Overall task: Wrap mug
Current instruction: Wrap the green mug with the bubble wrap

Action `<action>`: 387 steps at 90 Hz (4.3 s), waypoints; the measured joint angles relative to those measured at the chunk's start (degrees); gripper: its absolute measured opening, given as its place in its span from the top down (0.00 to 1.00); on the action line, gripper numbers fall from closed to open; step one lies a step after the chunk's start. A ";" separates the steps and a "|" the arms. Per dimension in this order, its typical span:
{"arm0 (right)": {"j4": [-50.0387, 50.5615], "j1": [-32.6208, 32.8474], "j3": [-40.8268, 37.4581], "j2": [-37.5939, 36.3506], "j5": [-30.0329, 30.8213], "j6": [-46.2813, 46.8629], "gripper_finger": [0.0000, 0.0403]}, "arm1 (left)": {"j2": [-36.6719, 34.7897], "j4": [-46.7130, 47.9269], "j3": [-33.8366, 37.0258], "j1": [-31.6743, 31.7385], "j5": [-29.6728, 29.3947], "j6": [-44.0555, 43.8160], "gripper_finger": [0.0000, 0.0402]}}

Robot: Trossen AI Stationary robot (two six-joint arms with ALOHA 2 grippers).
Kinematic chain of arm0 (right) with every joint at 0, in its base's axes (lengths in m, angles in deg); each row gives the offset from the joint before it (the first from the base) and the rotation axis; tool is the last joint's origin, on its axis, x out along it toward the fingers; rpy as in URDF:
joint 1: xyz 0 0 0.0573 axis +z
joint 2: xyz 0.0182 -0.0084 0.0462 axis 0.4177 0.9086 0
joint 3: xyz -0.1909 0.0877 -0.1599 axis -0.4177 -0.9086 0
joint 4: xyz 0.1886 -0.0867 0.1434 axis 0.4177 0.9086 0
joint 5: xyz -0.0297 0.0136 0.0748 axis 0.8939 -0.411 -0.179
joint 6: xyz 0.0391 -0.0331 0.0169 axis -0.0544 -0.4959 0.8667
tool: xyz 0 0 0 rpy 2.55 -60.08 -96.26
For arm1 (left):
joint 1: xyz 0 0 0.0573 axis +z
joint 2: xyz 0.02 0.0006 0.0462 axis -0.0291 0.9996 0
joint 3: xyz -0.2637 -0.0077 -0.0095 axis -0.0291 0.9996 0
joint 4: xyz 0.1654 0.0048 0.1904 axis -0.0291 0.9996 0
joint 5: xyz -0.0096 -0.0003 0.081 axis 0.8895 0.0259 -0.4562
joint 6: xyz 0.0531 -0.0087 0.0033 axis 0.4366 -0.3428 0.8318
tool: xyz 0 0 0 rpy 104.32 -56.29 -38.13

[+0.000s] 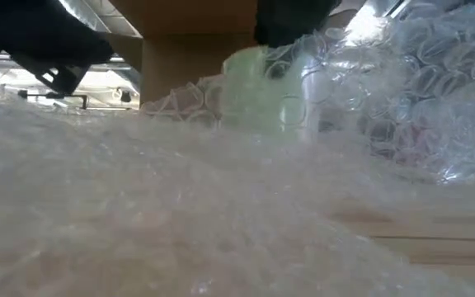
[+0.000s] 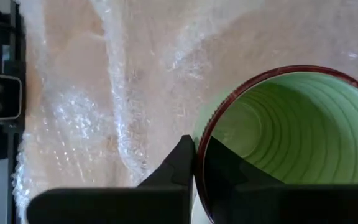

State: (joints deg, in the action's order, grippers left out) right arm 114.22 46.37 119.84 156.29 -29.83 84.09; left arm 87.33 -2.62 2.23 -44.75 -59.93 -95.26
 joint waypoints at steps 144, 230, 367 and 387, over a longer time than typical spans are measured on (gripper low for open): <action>21.92 26.08 0.03 -13.89 40.02 40.23 0.80 | -4.79 0.72 0.00 -3.06 1.57 -0.77 1.00; -12.55 49.94 -64.94 -44.30 53.11 87.21 0.96 | -6.65 0.31 0.00 7.20 10.08 0.50 1.00; -57.42 33.59 -83.73 -43.68 39.31 70.31 0.74 | -9.92 -3.13 0.63 13.46 12.29 6.82 1.00; -70.28 28.32 -83.71 -43.68 39.56 53.58 0.98 | -9.92 -3.08 0.63 13.46 12.29 6.65 1.00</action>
State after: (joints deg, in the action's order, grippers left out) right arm 43.94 74.69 36.13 112.61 9.73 137.67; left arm 77.40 -5.71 2.86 -31.29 -47.64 -88.62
